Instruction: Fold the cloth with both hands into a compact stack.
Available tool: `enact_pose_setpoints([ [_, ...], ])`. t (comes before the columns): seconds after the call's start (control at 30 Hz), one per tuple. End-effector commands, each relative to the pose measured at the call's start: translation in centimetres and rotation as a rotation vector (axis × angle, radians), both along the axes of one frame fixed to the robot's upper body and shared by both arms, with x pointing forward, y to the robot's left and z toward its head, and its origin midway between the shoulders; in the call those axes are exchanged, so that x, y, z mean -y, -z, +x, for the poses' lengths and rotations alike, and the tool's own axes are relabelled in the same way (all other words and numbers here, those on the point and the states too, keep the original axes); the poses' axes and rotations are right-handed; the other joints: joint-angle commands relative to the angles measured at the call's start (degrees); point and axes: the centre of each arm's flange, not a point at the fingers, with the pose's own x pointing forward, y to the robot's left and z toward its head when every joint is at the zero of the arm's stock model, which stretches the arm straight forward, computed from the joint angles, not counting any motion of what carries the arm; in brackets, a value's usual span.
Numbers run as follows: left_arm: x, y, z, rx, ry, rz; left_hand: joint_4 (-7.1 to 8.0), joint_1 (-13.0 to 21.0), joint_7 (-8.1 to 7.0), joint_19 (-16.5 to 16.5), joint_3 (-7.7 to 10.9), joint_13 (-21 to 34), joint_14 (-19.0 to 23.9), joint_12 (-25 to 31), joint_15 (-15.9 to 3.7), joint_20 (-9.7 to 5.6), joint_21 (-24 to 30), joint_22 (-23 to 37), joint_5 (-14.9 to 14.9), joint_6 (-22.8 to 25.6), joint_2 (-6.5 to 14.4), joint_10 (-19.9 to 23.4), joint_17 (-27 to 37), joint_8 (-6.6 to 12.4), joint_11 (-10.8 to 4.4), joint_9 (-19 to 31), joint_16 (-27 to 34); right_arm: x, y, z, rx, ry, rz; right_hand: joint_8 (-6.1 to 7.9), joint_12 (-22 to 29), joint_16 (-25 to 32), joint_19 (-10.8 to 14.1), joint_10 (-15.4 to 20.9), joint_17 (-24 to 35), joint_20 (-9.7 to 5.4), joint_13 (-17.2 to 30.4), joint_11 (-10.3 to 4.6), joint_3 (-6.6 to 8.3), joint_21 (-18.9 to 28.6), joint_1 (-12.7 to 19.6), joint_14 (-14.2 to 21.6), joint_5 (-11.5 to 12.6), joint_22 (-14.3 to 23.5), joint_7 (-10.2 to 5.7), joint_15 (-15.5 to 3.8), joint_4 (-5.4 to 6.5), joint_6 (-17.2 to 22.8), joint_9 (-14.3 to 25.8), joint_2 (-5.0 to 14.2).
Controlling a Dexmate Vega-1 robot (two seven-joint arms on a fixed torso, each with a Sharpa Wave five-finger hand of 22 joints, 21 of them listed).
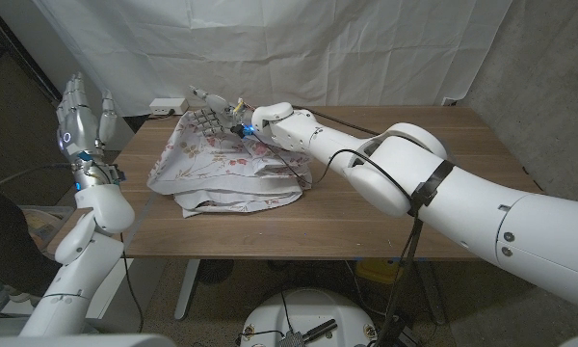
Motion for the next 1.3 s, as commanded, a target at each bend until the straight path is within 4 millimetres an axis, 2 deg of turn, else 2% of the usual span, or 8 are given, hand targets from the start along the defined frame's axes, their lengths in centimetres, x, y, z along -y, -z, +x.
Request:
enact_pose_setpoints([
  [0.03,0.1,0.2,0.3,0.009,0.021,-0.002,-0.18,0.53,0.13,0.31,0.24,0.06,0.58,0.35,0.01,0.26,0.12,0.2,0.3,0.02,3.31,0.2,0.06,0.24,-0.01,0.0,-0.15,1.6,-2.3,-1.4,0.032,-0.216,0.062,1.12,1.12,0.85,2.47,2.66,-0.88,0.04,-0.08,0.7,0.9,-0.15,1.12,2.42,0.29,0.2,0.55,-0.48,-0.86,2.87,0.18,1.68],
  [0.17,0.2,0.1,0.5,0.005,0.032,0.002,-0.2,0.58,0.16,0.32,0.3,0.05,0.58,0.37,-0.05,0.24,0.08,0.2,0.3,0.08,3.34,0.29,0.06,0.27,-0.01,0.0,-0.19,2.8,-4.0,-2.5,0.125,-0.312,0.087,1.51,1.37,1.07,4.83,4.8,-2.1,0.26,-0.16,0.5,3.47,-0.75,5.68,4.34,-0.18,0.19,0.41,-0.63,-3.8,4.81,0.14,4.06],
  [0.23,0.3,0.0,0.6,0.006,0.036,0.007,-0.21,0.61,0.2,0.32,0.33,0.05,0.63,0.39,-0.03,0.21,0.06,0.19,0.3,0.11,3.35,0.37,0.06,0.29,-0.05,0.0,-0.19,3.5,-4.8,-2.9,0.172,-0.345,0.104,1.63,1.34,1.01,6.1,5.88,-2.71,0.23,-0.17,0.63,5.3,-1.35,9.29,5.23,-0.91,0.2,0.59,-0.62,-6.48,5.95,0.15,4.98],
  [0.37,0.4,-0.2,0.7,0.005,0.042,0.014,-0.21,0.64,0.25,0.33,0.38,0.05,0.68,0.4,-0.04,0.21,0.02,0.19,0.3,0.16,3.38,0.43,0.07,0.31,-0.08,0.0,-0.2,4.9,-5.9,-3.7,0.263,-0.354,0.132,1.8,1.47,1.19,7.86,7.35,-3.05,0.2,-0.12,0.57,7.21,-1.76,12.96,6.78,-1.92,0.23,0.52,-0.27,-9.4,7.48,0.2,5.67],
  [0.47,0.5,-0.3,0.8,0.003,0.047,0.022,-0.2,0.65,0.27,0.34,0.41,0.05,0.73,0.4,0.02,0.21,0.0,0.19,0.3,0.17,3.4,0.47,0.08,0.32,-0.09,0.0,-0.2,6.1,-6.5,-4.0,0.333,-0.315,0.141,2.01,1.78,1.56,10.03,9.68,-3.17,-0.37,-0.01,0.48,9.49,-2.26,17.39,9.21,-2.74,0.29,0.5,-0.63,-13.06,9.58,0.29,6.21],
  [0.67,0.7,-0.5,1.1,-0.002,0.057,0.031,-0.15,0.67,0.31,0.35,0.48,0.05,0.85,0.39,-0.05,0.19,-0.06,0.19,0.29,0.36,3.44,0.52,0.1,0.4,-0.04,0.0,-0.21,8.4,-6.9,-4.9,0.543,-0.186,0.101,1.93,1.83,1.87,12.49,11.8,-3.1,-1.38,0.18,-0.27,12.87,-2.78,23.88,11.7,-2.74,0.35,-0.42,-1.43,-16.7,11.23,0.42,7.05],
  [0.83,0.8,-0.6,1.3,-0.01,0.065,0.036,-0.1,0.67,0.32,0.36,0.51,0.04,0.91,0.42,-0.01,0.19,-0.11,0.2,0.28,0.51,3.45,0.65,0.11,0.45,-0.17,0.0,-0.23,9.9,-6.5,-5.0,0.652,-0.106,0.068,1.68,1.62,1.73,12.72,11.67,-3.14,-1.63,0.24,-0.44,13.34,-3.0,25.3,11.87,-2.86,0.36,-0.59,-1.74,-17.11,10.92,0.45,6.41],
  [1.3,1.5,-1.2,1.8,-0.023,0.08,0.066,0.01,0.65,0.32,0.4,0.59,0.04,1.07,0.39,-0.11,0.19,-0.23,0.2,0.25,0.75,3.46,0.74,0.14,0.51,-0.19,0.01,-0.26,13.3,-3.7,-6.2,0.934,0.125,-0.054,0.42,0.52,1.17,10.52,9.31,-2.35,-0.17,0.51,-1.29,11.52,-4.98,23.4,10.06,-3.86,0.46,-2.19,-1.37,-15.3,8.08,0.63,4.07],
])
